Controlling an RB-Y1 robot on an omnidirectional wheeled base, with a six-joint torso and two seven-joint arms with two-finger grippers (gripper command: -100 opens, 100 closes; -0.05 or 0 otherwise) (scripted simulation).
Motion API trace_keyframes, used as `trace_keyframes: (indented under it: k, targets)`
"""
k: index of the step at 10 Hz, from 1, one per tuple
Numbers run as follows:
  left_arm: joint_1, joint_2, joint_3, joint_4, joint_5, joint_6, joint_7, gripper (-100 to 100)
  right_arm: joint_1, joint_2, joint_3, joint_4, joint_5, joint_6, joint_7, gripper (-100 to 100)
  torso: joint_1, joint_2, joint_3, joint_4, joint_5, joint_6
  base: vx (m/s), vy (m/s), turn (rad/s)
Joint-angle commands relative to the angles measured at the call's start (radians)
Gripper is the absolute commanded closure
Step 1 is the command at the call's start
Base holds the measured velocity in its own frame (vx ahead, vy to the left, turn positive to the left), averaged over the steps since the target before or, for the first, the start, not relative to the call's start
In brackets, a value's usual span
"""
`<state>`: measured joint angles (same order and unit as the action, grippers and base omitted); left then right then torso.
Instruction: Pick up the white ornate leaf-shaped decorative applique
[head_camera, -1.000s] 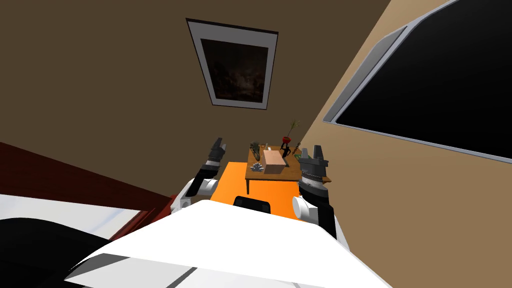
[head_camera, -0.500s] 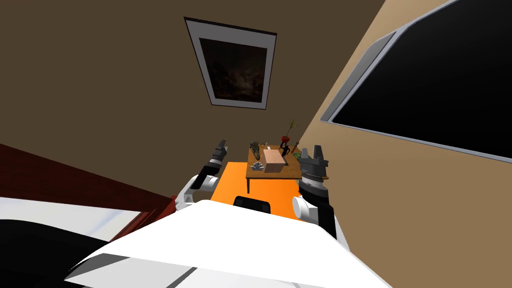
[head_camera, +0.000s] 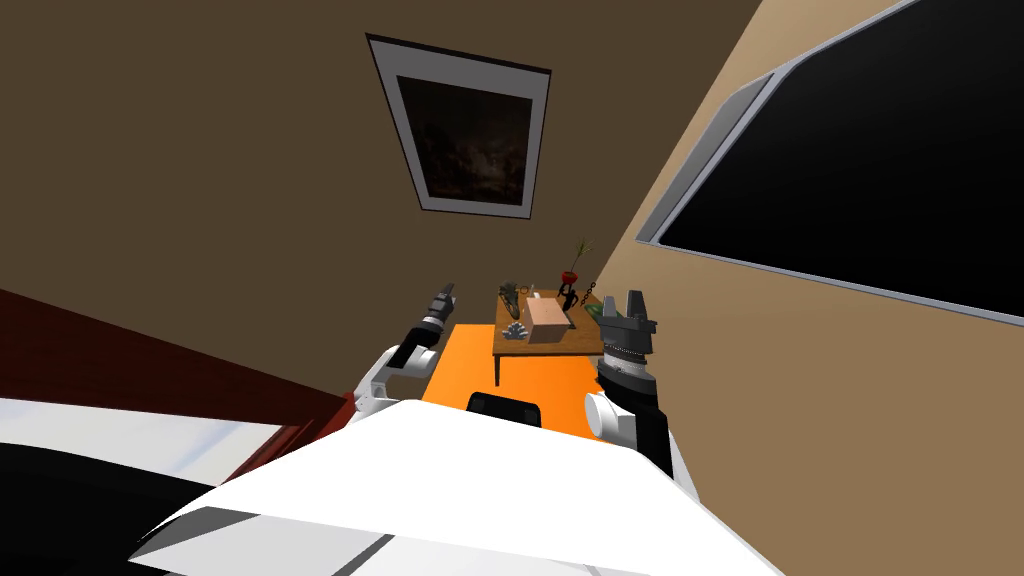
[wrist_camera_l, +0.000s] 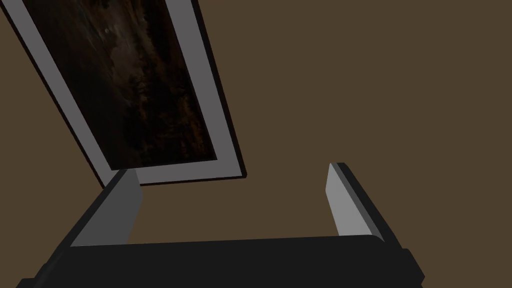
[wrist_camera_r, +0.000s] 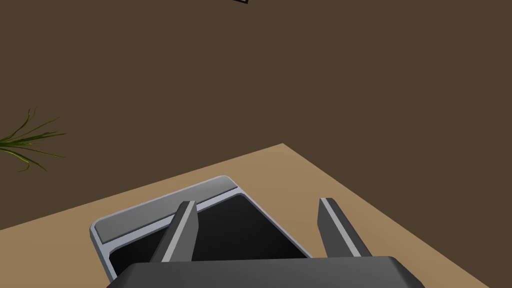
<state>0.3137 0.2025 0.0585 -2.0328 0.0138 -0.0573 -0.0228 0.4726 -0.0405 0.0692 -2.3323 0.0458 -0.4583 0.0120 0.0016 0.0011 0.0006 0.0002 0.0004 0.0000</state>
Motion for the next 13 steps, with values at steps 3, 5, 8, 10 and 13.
trace_keyframes:
  k: [3, 5, 8, 10, 13]
  targets:
    - [-0.043, 0.010, 0.010, 0.049, -0.008, 0.089, 0.012, -100, 0.000, 0.000, 0.000, 0.000, 0.000, 0.000, 0.000, 0, -0.001, 0.000, 0.000, 0.000, 0.000, 0.000, -0.019, 0.018, -0.041]
    - [-0.043, 0.010, 0.010, 0.049, -0.008, 0.117, 0.012, -100, 0.000, 0.000, 0.000, 0.000, 0.000, 0.000, 0.000, 0, 0.000, 0.000, 0.000, 0.000, 0.000, 0.000, -0.021, 0.017, -0.018]
    - [-0.098, 0.027, 0.028, 0.115, -0.015, 0.214, 0.033, -100, 0.000, 0.000, 0.000, 0.000, 0.000, 0.000, 0.000, 0, 0.000, 0.000, 0.000, 0.000, 0.000, 0.000, -0.028, 0.022, -0.066]
    - [-0.098, 0.027, 0.028, 0.115, -0.015, 0.257, 0.033, -100, 0.000, 0.000, 0.000, 0.000, 0.000, 0.000, 0.000, 0, 0.000, 0.000, 0.000, 0.000, 0.000, 0.000, -0.021, 0.015, -0.026]
    - [-0.127, 0.034, 0.038, 0.149, -0.018, 0.329, 0.044, -100, 0.000, 0.000, 0.000, 0.000, 0.000, 0.000, 0.000, 0, -0.001, 0.000, 0.000, 0.000, 0.000, 0.000, -0.020, 0.012, -0.044]
